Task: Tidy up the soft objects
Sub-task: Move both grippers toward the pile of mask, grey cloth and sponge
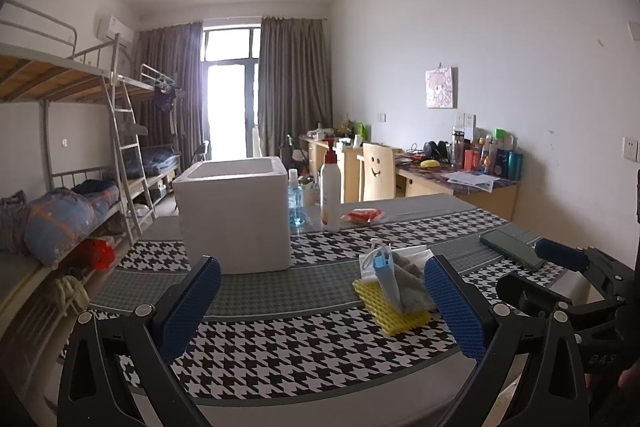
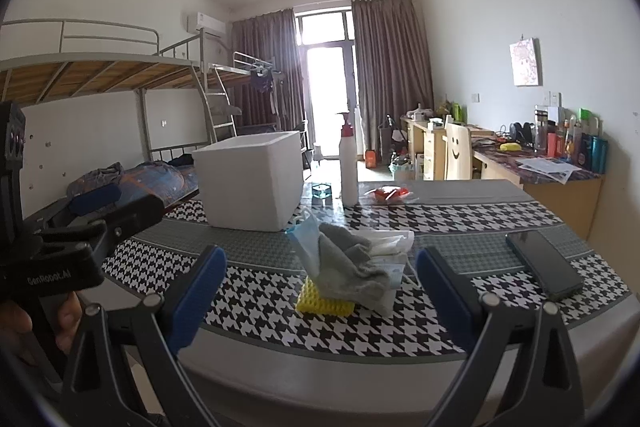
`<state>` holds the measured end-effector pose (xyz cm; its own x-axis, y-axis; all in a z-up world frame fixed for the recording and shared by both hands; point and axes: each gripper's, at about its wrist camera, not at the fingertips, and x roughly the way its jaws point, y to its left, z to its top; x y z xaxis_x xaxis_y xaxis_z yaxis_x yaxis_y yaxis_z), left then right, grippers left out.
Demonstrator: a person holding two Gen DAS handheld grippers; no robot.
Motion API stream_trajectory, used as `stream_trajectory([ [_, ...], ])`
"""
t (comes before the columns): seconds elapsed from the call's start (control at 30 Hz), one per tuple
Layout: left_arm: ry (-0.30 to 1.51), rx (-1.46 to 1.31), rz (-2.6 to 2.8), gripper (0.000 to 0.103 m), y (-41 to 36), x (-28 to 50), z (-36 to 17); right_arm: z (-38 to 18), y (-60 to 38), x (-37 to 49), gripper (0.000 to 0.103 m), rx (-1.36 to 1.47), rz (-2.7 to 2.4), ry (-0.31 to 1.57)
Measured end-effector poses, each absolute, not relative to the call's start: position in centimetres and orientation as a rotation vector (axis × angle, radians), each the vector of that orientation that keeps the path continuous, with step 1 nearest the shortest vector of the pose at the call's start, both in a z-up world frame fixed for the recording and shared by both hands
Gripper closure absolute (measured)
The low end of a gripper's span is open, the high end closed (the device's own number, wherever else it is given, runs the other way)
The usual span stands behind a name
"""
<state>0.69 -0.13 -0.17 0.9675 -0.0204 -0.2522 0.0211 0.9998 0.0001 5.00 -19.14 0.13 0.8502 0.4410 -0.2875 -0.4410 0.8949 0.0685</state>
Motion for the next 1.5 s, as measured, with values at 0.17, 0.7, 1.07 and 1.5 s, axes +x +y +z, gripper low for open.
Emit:
stream_trajectory([
  [0.17, 0.254, -0.001, -0.028, 0.001, -0.1, 0.8, -0.2, -0.1, -19.1, 5.2, 0.005, 0.001, 0.462, 0.310],
  [0.7, 0.327, -0.020, -0.068, 0.001, -0.4, 3.6, -1.6, -0.9, -19.1, 6.9, 0.005, -0.021, 0.429, 0.353],
  [1.07, 0.383, -0.025, -0.087, 0.001, -0.4, 5.9, -2.8, -1.5, -19.0, 8.5, 0.005, -0.024, 0.416, 0.397],
  [1.5, 0.453, -0.035, -0.104, 0.001, -0.2, 8.9, -4.2, -2.8, -18.4, 11.1, 0.005, -0.034, 0.412, 0.474],
])
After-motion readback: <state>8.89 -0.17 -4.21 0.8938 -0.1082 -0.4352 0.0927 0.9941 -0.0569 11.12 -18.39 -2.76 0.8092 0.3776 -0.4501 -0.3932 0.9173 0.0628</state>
